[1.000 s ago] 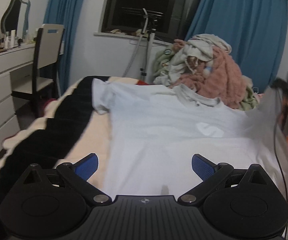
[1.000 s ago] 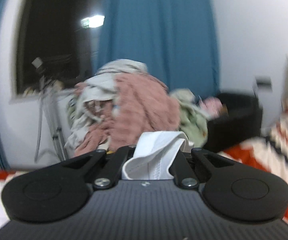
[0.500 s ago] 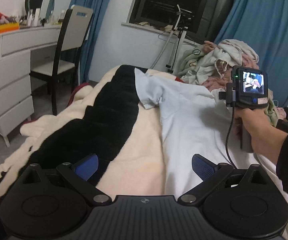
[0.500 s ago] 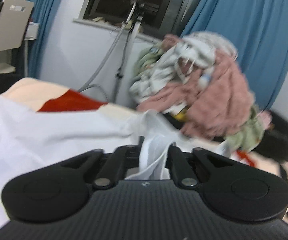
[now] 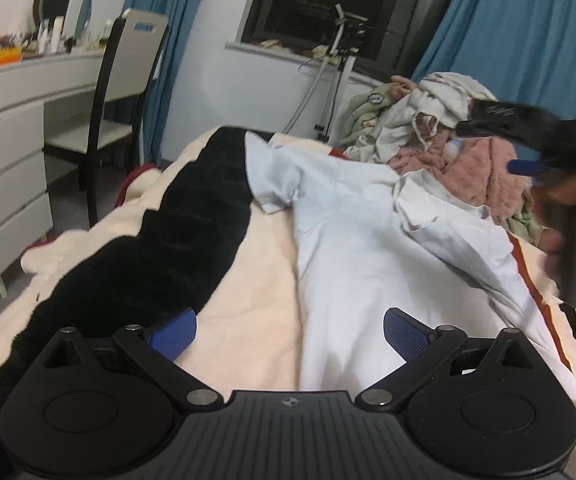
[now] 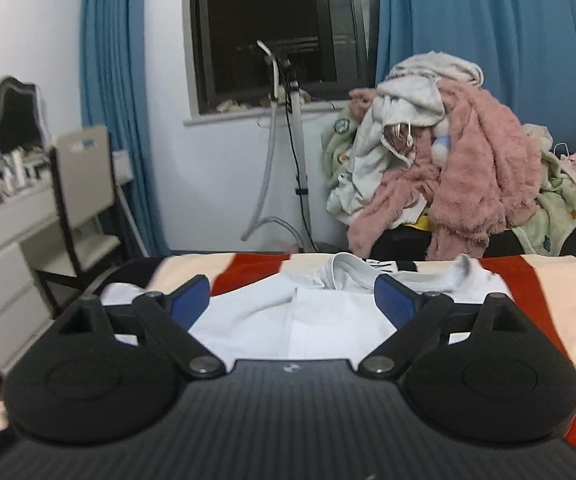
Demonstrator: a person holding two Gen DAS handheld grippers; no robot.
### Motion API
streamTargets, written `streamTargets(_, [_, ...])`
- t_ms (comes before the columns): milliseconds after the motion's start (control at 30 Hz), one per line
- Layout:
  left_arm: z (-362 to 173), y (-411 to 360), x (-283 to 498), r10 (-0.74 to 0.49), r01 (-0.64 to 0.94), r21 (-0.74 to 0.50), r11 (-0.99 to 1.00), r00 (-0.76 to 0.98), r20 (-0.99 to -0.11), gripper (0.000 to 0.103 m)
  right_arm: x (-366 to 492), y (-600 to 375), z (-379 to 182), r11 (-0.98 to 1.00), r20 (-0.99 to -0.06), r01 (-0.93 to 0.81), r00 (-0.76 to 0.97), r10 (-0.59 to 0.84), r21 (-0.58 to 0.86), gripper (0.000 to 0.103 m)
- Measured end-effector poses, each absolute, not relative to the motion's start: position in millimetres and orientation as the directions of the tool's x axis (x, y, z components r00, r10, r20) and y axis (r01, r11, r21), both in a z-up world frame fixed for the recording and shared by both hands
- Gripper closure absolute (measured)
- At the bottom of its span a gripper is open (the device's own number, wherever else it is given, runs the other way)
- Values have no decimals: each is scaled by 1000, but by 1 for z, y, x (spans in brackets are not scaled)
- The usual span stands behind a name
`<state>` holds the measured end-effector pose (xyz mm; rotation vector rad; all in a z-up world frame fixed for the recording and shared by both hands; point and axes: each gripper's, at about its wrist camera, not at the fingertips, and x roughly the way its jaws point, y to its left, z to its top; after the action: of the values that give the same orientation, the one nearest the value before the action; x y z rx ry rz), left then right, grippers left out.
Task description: Fold clothes
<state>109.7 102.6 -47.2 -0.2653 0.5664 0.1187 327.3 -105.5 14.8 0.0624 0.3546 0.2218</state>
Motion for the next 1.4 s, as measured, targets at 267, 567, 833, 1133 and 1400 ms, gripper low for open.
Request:
streamTargets(267, [-23, 72, 68, 18, -120, -170, 978, 865, -501, 2, 151, -146, 22, 972, -318, -217, 919, 234, 89, 13])
streamTargets(567, [2, 34, 10, -8, -48, -113, 992, 894, -447, 2, 26, -187, -6, 979, -294, -184, 934, 202, 90, 12])
streamTargets(833, [-8, 12, -13, -17, -29, -88, 996, 878, -478, 2, 1, -210, -17, 981, -289, -160, 939, 186, 112, 12])
streamTargets(1133, [-19, 9, -6, -5, -38, -74, 997, 865, -502, 2, 0, -229, -14, 978, -281, -126, 944, 170, 168, 12])
streamTargets(1400, [-25, 6, -3, 12, -36, -37, 999, 857, -514, 2, -1, -258, -7, 975, -270, -84, 953, 139, 206, 12])
